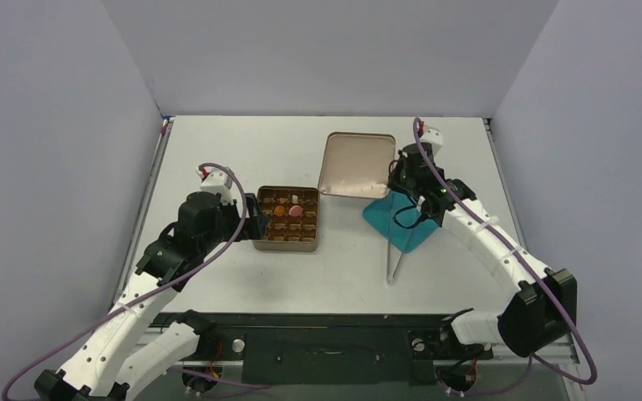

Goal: Pack the cookies

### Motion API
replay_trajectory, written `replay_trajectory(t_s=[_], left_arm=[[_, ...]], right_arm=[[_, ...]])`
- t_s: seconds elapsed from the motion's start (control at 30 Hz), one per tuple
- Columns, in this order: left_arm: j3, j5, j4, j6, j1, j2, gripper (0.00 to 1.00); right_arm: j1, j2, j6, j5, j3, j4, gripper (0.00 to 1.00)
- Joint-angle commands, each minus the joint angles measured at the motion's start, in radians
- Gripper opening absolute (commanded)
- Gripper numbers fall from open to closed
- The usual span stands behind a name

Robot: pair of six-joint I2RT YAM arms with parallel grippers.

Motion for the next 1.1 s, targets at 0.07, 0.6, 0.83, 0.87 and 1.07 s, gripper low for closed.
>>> replay_trajectory(t_s=[0.07,0.6,0.83,0.87,1.07], left_arm=[[0.022,0.189,0.110,-0.107,0.004,0.021,0.97],[-0.080,0.474,0.347,-0.355,0.010,0.034,0.97],[-0.134,0.585,0.451,-0.454,0.019,0.032,0.97],[-0.138,0.595,0.468,-0.464,0.021,0.028,0.97],[-0.185,0.706,0.544,-0.533,0.025,0.012,0.88]], right_arm=[[0.116,-0.190,-0.006,0.024,-0.062,-0.009,0.00],[0.391,-0.431,0.103,0.032,-0.175,-0.012,0.00],[0.510,-0.431,0.129,0.065,-0.187,0.011,0.00],[0.518,-0.433,0.133,0.079,-0.189,0.011,0.00],[0.556,-0.455,0.152,0.115,-0.224,0.023,0.00]])
